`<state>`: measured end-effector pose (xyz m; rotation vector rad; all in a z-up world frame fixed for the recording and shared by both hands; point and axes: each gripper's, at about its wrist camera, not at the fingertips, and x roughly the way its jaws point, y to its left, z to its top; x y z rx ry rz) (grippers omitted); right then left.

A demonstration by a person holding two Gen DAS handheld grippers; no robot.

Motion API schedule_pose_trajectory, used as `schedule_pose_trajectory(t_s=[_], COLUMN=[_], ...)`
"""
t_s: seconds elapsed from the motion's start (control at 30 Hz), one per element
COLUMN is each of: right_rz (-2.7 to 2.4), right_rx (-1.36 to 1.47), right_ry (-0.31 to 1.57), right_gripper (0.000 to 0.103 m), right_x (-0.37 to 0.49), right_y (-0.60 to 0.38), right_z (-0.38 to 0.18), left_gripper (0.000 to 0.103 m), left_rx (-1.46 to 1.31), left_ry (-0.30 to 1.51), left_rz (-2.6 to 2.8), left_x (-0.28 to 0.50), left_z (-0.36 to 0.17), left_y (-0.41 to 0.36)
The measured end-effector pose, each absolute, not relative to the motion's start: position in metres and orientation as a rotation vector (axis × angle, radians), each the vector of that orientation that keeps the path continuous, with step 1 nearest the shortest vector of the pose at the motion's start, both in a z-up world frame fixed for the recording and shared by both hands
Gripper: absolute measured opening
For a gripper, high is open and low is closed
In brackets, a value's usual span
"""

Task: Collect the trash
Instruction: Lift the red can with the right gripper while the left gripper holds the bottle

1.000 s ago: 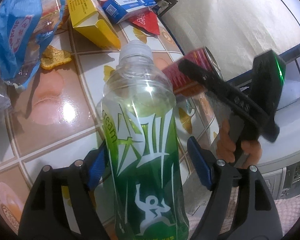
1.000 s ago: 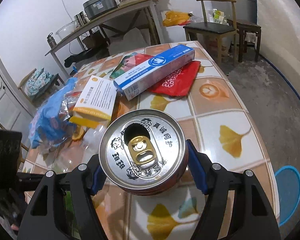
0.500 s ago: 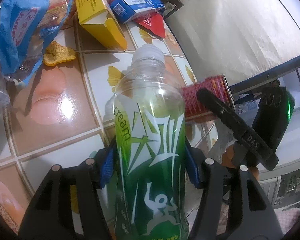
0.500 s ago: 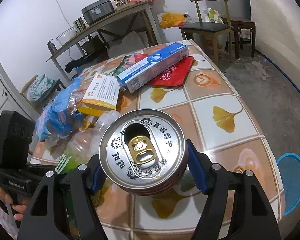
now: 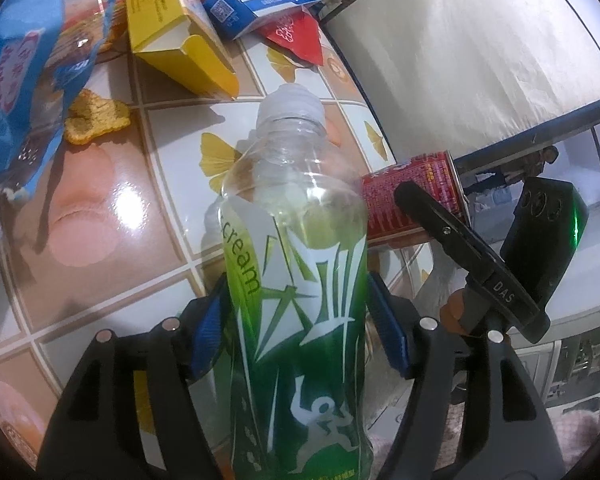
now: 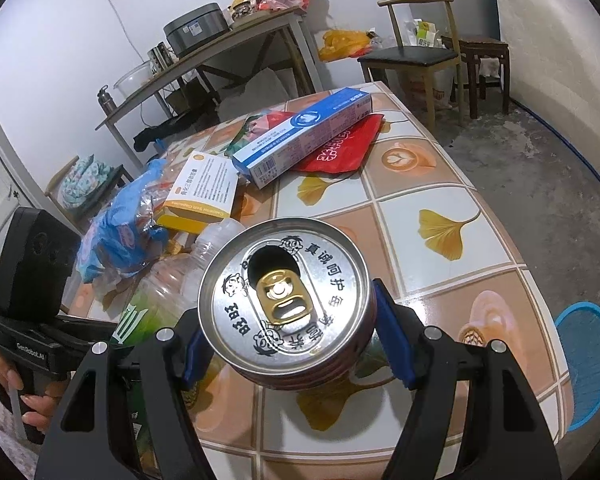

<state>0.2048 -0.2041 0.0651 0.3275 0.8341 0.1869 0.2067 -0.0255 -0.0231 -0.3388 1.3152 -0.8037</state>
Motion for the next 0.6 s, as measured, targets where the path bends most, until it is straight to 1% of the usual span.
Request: schedule_pose_trajectory(t_s=[0.2, 0.3, 0.4, 0.5, 0.53, 0.6], right_rz=[0.203, 0.211, 0.218, 0.227, 0.231, 0.238], right_rx=[0.361, 0.364, 0.373, 0.399, 0.41, 0.427], right_ry=[0.827, 0.823, 0.817, 0.806, 0.802, 0.795], right_gripper=[0.068, 0.068, 0.068, 0.068, 0.068, 0.068], right_x=[0.203, 0.203, 0.202, 0.199, 0.198, 0.196], right_y=[-0.211, -0.212, -0.213, -0.218, -0.22, -0.224], right_z=[0.064, 0.064, 0.063, 0.062, 0.062, 0.061], left_gripper=[0.066, 0.069, 0.069, 0.066, 0.063, 0.063], left_rx=[-0.326, -0.317, -0.313, -0.296, -0.285, -0.276], left_ry=[1.314, 1.325, 1.344, 1.347, 1.347, 1.343], left_rz=[-0.806, -0.814, -0.816, -0.81, -0.801, -0.802], left_x=[0.211, 0.215, 0.221, 0.222, 0.222, 0.221], left_z=[-0.023, -0.024, -0.025, -0.025, -0.025, -0.025], left_y=[-0.033, -0.036, -0.041, -0.045, -0.046, -0.048])
